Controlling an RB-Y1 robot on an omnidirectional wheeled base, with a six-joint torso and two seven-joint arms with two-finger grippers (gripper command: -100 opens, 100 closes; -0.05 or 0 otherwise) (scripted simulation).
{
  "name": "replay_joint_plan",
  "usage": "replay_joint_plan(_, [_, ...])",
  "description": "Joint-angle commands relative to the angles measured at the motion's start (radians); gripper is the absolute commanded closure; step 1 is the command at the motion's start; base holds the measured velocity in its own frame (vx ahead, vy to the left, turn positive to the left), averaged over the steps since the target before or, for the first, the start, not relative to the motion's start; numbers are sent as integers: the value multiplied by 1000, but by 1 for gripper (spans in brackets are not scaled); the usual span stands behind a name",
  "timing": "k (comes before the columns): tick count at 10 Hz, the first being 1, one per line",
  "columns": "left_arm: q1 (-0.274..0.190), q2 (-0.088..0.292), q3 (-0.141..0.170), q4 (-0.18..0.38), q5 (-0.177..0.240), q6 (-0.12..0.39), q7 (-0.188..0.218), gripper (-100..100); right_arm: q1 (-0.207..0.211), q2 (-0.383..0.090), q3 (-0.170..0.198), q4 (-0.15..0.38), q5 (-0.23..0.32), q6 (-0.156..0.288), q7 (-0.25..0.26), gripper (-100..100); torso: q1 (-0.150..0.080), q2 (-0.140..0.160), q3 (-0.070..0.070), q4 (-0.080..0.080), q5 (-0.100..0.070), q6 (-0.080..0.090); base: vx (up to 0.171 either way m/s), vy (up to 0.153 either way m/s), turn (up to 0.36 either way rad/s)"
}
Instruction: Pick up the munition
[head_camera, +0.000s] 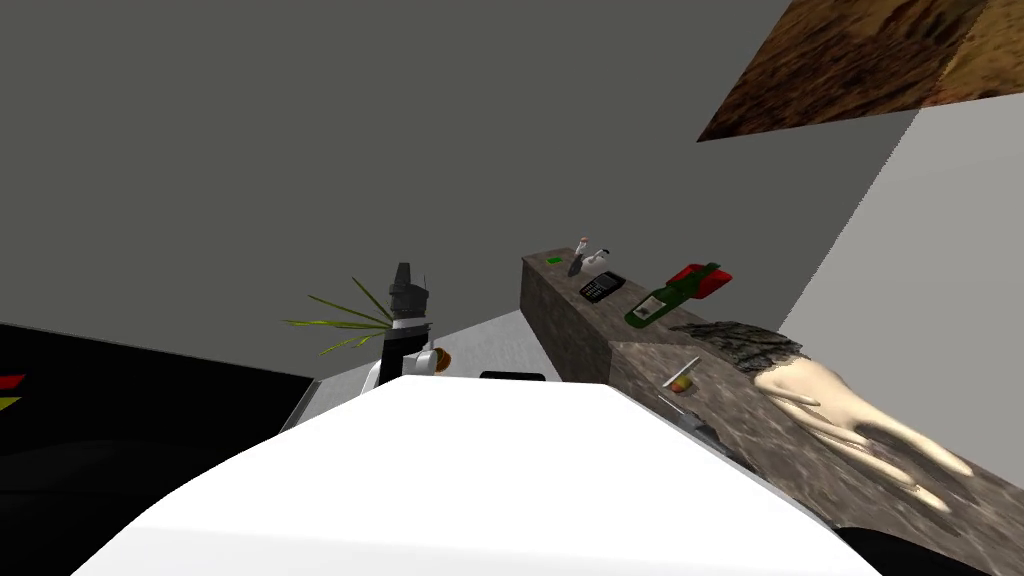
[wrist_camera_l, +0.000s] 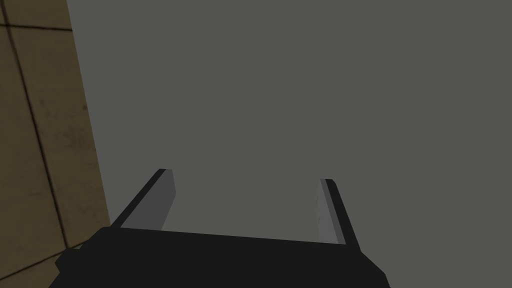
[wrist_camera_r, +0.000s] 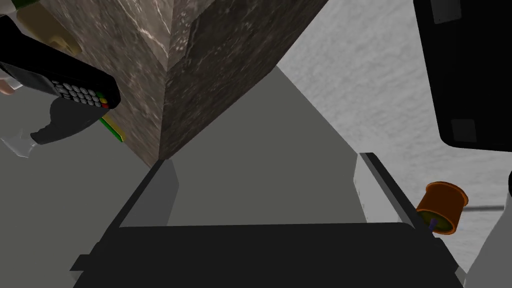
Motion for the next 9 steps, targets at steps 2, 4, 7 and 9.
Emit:
replay_joint_plan(2, [0,0,0,0,0,0,0,0,40,-29,-2,4,56,3,28,-100,0,0,0,0,0,-1,38,-93,130])
replay_joint_plan(4, [0,0,0,0,0,0,0,0,97,-60,-1,13,123,7,77,-100,1,0,0,0,0,-1,65,-109,251])
replay_joint_plan(7, [0,0,0,0,0,0,0,0,146,-84,4,22,194,7,120,-100,0,0,0,0,0,0,43,-108,156])
replay_joint_plan(9, [0,0,0,0,0,0,0,0,167,-94,8,27,233,6,140,-100,-1,0,0,0,0,0,25,-108,115])
